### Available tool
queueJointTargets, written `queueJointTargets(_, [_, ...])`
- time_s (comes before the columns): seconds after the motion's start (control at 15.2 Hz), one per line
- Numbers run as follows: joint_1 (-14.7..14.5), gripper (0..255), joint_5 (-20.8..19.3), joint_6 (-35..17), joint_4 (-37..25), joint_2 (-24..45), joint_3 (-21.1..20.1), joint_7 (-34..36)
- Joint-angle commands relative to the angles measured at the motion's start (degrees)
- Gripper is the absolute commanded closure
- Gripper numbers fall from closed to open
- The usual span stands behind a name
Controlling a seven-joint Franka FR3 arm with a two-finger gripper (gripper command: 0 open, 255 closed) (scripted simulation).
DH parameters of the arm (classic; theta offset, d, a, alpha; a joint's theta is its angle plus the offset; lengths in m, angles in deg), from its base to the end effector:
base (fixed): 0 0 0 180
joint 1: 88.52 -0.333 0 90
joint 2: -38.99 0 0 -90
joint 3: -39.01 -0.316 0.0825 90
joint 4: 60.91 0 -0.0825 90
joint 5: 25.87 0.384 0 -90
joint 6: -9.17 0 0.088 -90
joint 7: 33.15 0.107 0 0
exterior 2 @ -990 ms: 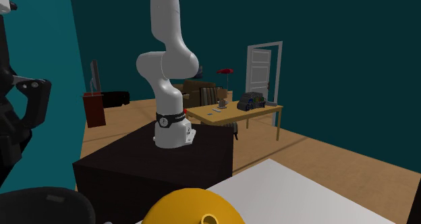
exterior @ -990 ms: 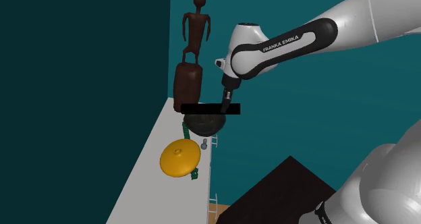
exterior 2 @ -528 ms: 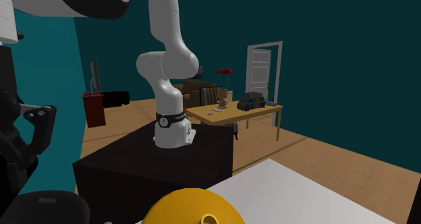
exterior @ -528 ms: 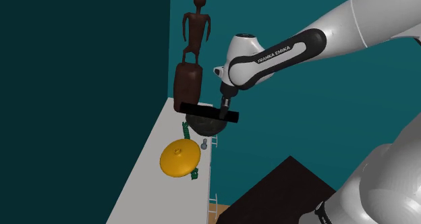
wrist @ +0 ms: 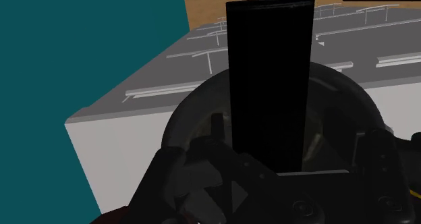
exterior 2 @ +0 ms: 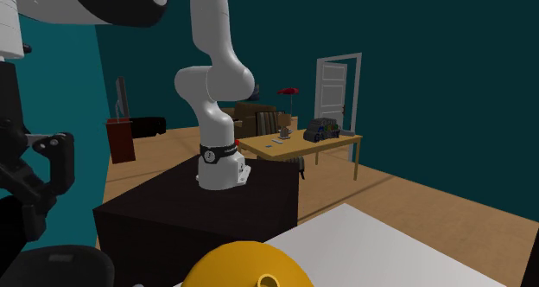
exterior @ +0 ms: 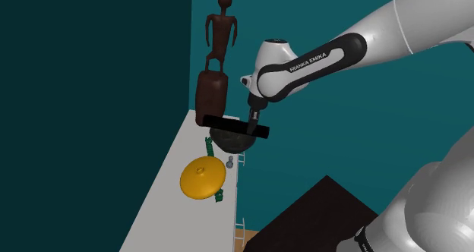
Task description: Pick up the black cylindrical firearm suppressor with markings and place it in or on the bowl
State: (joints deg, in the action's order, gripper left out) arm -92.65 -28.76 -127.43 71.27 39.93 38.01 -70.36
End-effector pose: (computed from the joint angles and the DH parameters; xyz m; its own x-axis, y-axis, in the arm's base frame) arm 0.5167 0.0459 0.3439 0.7139 0.6998 0.0257 0.6973 -0.7138 0.0654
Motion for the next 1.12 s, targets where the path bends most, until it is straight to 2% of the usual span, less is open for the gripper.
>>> queueJointTargets(0.0, [-0.1, 0, 0.0, -0.1, 0.0, 0.1, -0.1, 0.0])
queueJointTargets(0.26, [0.0, 0, 0.0, -0.1, 0.0, 0.1, 0.0, 0.0])
queueJointTargets(0.53, [-0.2, 0, 0.5, 7.1, -2.5, -4.6, -0.2, -0.3])
queueJointTargets(1.06, [-0.2, 0, 0.5, 7.1, -2.5, -4.6, -0.2, -0.3])
